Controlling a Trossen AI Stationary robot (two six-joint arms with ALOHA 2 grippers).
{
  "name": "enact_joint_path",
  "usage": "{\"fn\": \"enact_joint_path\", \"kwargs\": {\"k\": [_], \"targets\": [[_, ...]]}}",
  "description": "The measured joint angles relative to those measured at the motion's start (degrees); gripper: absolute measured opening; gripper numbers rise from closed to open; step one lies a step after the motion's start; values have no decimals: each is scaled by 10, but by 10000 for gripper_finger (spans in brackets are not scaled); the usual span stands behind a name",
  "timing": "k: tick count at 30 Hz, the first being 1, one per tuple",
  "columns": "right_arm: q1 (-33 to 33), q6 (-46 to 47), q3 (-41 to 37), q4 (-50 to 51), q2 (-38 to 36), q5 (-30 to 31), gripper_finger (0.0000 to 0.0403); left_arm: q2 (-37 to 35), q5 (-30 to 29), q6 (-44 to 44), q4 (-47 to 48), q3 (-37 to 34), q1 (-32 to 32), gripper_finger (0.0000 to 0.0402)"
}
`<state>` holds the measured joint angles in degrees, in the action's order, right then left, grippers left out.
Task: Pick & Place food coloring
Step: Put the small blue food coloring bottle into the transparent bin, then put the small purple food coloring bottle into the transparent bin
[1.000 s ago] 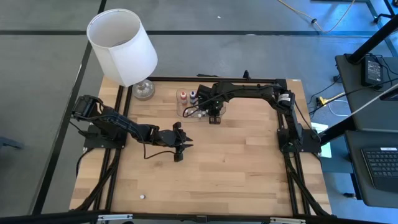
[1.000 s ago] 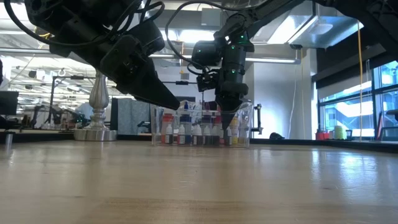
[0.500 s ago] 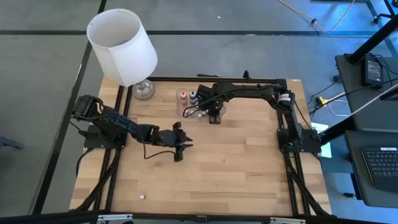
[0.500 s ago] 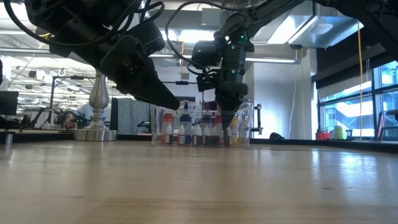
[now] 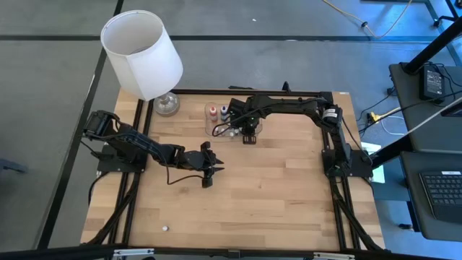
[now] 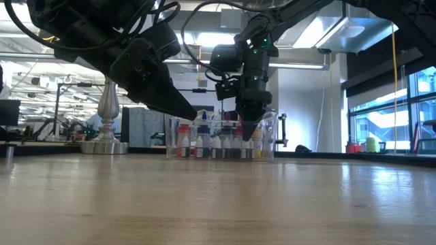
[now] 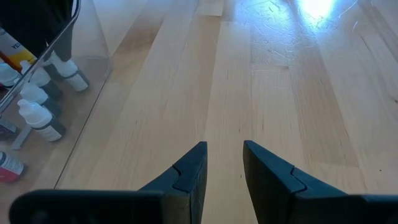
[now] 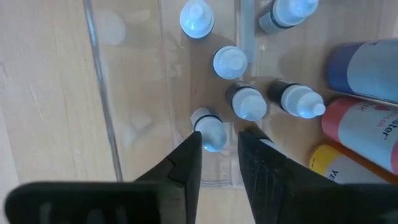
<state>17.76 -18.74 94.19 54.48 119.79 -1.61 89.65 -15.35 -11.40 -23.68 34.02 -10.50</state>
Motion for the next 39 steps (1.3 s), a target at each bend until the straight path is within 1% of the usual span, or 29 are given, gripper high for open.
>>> {"fn": "enact_joint_path", "kwargs": {"k": [5, 10, 18, 23, 25, 27, 29, 31, 35, 37, 39], "targets": [[0, 0, 0, 0, 0, 0, 114, 0, 0, 0, 0, 0, 0, 100], [0, 0, 4, 8, -1, 0, 115, 0, 0, 0, 0, 0, 0, 100], [-8, 5, 60, 72, -28, 0, 115, 0, 0, -28, 2, 0, 0, 100], [-31, 21, 111, 112, -71, -5, 115, 0, 0, -29, 2, 0, 0, 100], [-45, 20, 101, 109, -100, -34, 115, 0, 0, -33, -3, 0, 0, 100], [-62, 23, 69, 91, -137, -84, 115, 0, 0, -46, -6, 0, 0, 100], [-80, 25, 17, 34, -182, -120, 115, 0, 2, -67, -5, 0, 0, 100], [-103, 45, -46, -30, -229, -111, 115, 0, 20, -88, -1, 0, 0, 100], [-151, 85, -202, -158, -330, -42, 115, -5, 93, -99, 1, 0, -8, 100], [-174, 109, -298, -259, -382, -34, 115, -11, 100, -99, -2, 0, -18, 100], [-193, 126, -390, -363, -428, -35, 115, -19, 91, -97, -1, 0, -27, 100]]}}
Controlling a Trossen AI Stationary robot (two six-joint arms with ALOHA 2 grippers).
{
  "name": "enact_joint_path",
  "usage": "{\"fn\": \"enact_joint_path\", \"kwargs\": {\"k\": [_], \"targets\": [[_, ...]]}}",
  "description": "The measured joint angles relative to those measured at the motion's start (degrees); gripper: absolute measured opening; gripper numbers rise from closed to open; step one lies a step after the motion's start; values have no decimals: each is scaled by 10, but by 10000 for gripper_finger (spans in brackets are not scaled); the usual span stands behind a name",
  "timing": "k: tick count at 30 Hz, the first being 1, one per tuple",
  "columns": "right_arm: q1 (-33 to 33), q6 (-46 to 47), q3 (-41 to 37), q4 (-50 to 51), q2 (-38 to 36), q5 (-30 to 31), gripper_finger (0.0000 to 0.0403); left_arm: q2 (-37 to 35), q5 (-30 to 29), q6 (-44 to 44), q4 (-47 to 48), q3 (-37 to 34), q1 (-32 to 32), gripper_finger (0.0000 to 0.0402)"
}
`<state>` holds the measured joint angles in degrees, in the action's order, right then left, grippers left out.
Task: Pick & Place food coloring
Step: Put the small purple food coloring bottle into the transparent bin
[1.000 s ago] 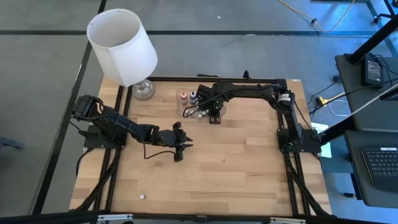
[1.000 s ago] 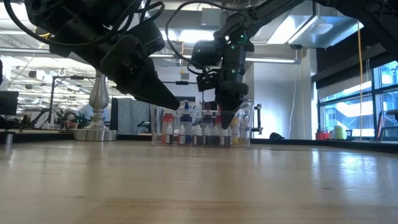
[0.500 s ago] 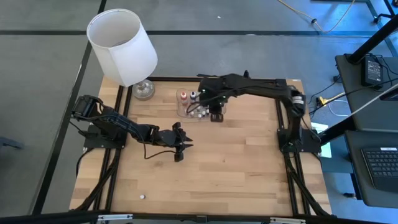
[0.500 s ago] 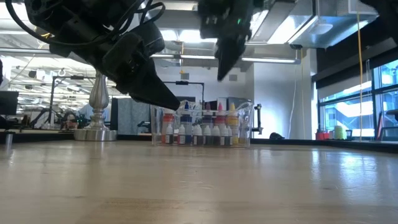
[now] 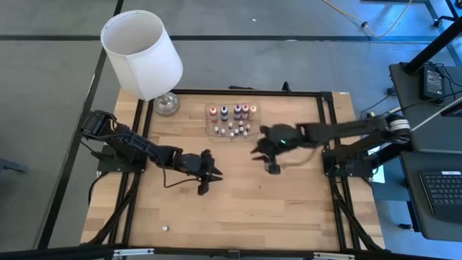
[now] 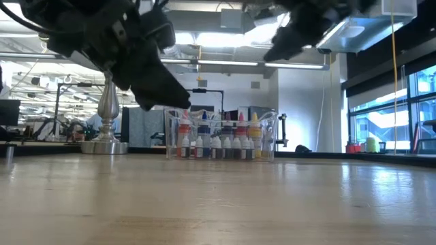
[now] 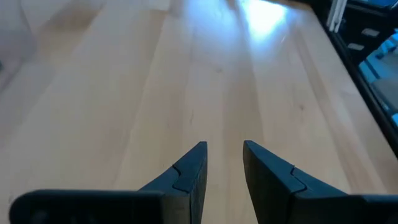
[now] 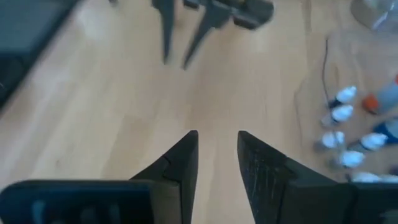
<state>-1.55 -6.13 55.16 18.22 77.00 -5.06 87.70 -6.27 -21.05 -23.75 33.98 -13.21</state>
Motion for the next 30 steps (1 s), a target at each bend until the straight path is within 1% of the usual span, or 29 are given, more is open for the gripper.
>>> {"fn": "enact_joint_path", "kwargs": {"k": [3, 6, 10, 13, 15, 18, 21, 24, 30], "targets": [[-21, 22, -99, -113, -60, 0, 115, -10, -13, 14, -2, 0, -8, 100], [-43, 29, -177, -181, -102, 1, 115, -10, -12, 17, -16, 0, -15, 100], [-70, 43, -272, -294, -133, 0, 115, -11, -13, 8, -22, 0, -22, 100], [-73, 43, -322, -354, -140, 1, 115, -11, -15, 8, -34, 0, -22, 100], [-72, 37, -337, -368, -143, 5, 115, -11, -17, 8, -47, 0, -18, 100], [-71, 25, -340, -361, -143, 12, 115, -11, -20, 6, -80, 0, -10, 101], [-71, 10, -340, -361, -143, 11, 115, -11, -22, 2, -111, 0, -5, 111], [-71, -1, -340, -360, -143, 10, 115, -11, -32, 9, -137, 0, -1, 132], [-71, -4, -340, -357, -141, 10, 115, -11, -26, 31, -141, 1, 16, 197]]}}
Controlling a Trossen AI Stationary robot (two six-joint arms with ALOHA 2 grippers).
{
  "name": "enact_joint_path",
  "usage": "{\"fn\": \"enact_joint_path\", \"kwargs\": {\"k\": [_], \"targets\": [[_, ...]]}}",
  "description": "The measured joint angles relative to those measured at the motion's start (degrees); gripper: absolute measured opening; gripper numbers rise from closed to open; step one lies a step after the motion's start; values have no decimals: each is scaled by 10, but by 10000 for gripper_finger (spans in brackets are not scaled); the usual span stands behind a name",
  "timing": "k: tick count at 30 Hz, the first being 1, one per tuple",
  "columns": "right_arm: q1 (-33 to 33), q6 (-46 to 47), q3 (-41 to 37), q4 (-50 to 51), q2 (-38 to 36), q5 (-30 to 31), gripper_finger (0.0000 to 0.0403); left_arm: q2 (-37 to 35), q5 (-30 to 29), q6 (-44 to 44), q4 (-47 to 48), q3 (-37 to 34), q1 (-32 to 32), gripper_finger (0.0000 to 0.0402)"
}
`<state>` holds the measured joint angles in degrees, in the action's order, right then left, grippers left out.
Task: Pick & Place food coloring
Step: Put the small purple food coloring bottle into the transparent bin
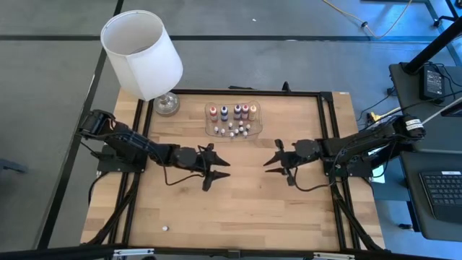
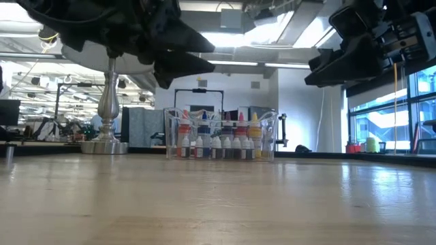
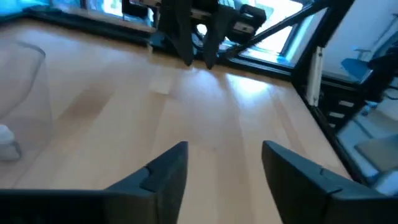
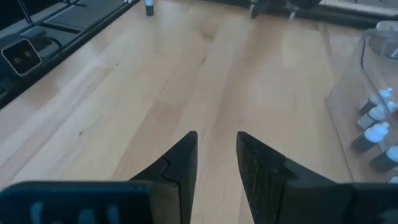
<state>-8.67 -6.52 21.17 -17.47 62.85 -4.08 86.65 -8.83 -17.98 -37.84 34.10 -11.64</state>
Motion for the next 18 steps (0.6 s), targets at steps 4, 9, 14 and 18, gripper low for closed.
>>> {"fn": "enact_joint_path", "kwargs": {"k": [4, 9, 14, 18], "targets": [[0, 4, 0, 4, 12, 0, 115, -8, 139, -20, 105, 61, 20, 221], [0, 20, 0, 9, 34, 0, 115, -5, 105, -54, 428, 211, -14, 228], [0, 23, 0, 9, 60, 0, 115, 1, -29, -225, 699, 324, -81, 226], [0, 31, 0, 7, 76, 0, 115, 2, -52, -445, 766, 337, -143, 227]]}}
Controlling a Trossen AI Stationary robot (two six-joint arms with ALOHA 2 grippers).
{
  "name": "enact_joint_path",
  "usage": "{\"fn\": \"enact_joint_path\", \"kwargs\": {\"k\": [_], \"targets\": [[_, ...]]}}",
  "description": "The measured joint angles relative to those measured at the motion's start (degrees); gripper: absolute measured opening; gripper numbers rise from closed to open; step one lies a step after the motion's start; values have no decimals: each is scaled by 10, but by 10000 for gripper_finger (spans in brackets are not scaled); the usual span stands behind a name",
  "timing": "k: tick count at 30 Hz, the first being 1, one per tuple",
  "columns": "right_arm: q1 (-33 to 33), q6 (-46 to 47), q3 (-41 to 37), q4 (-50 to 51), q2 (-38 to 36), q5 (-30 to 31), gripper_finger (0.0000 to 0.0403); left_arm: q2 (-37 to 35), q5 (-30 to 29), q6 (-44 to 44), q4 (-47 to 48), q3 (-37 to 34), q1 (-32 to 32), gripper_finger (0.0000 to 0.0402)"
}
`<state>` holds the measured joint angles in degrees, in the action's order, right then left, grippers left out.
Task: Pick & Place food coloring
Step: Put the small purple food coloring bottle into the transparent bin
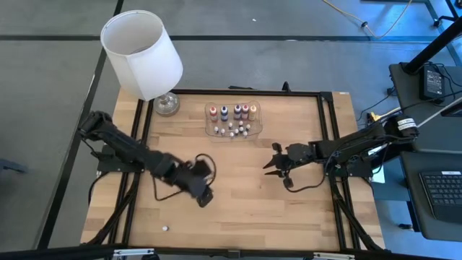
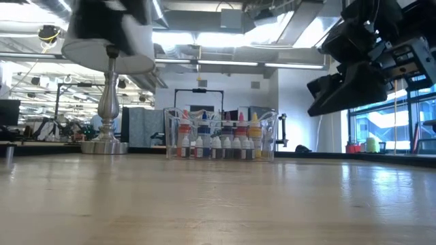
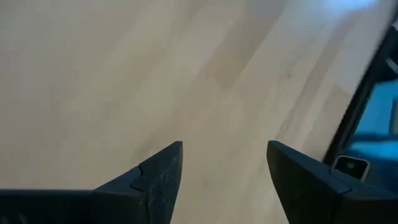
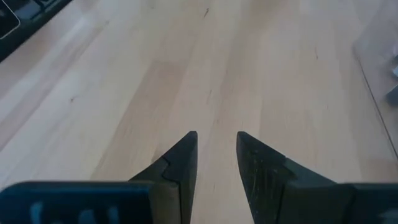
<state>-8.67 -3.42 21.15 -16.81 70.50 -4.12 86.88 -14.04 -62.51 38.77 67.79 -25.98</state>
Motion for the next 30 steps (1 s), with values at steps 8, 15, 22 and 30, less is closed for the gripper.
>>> {"fn": "enact_joint_path", "kwargs": {"k": [8, 15, 22, 30], "targets": [[0, -1, 0, -23, 22, 0, 115, 62, 3, -384, 109, -1, -131, 224], [0, -1, 0, -32, 23, 0, 115, 118, 68, -647, 89, -1, -229, 227], [0, -1, 0, -47, 24, 0, 115, 145, 89, -700, 92, -1, -270, 228], [0, 1, 0, -54, 24, 0, 115, 164, 131, -686, 99, -1, -280, 224]]}}
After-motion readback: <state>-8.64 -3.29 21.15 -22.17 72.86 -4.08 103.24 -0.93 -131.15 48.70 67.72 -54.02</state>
